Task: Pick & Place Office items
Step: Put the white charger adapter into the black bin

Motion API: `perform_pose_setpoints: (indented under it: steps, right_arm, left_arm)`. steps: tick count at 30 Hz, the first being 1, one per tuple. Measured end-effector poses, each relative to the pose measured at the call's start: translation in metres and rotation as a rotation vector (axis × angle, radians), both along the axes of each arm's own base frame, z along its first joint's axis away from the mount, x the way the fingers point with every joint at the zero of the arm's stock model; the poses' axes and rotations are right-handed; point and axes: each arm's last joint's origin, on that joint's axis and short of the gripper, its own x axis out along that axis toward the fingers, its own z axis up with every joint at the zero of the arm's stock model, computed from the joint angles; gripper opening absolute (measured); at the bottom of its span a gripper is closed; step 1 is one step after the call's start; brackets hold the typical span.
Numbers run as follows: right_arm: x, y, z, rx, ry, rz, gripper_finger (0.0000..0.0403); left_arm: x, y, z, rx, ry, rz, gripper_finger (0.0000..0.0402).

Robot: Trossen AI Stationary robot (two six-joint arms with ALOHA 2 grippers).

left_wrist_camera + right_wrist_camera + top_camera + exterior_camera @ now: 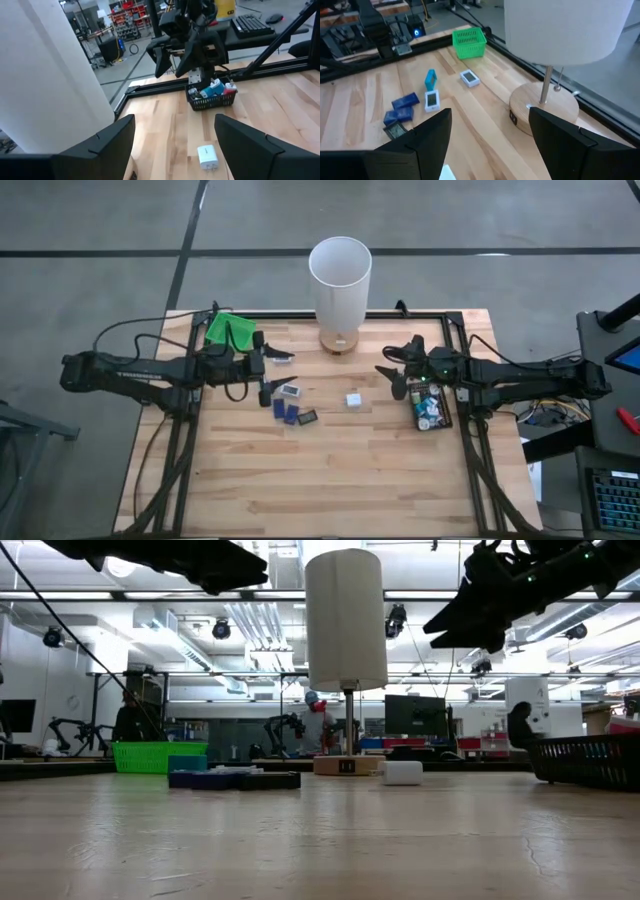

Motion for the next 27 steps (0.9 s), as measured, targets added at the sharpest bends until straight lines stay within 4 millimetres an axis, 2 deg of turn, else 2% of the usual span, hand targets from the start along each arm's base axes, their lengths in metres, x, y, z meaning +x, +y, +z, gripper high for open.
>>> perform_pose_setpoints:
  steps: [6, 16, 21, 27]
  right_arm:
    - [0.0, 0.0, 0.0, 0.09, -0.039, -0.03, 0.0255]
    - [0.007, 0.001, -0.008, 0.126, -0.003, 0.022, 0.0253]
    - [0.015, 0.007, -0.018, 0.069, 0.09, 0.192, 0.0263]
    - [0.032, 0.015, -0.034, 0.05, 0.144, 0.304, 0.0272]
  left_arm:
    - [0.0, 0.0, 0.0, 0.0, 0.002, 0.0, 0.0281]
    - [0.0, 0.0, 0.0, 0.0, 0.002, 0.0, 0.0281]
    - [0.0, 0.0, 0.0, 0.0, 0.002, 0.0, 0.0281]
    - [0.0, 0.0, 0.0, 0.0, 0.002, 0.0, 0.0281]
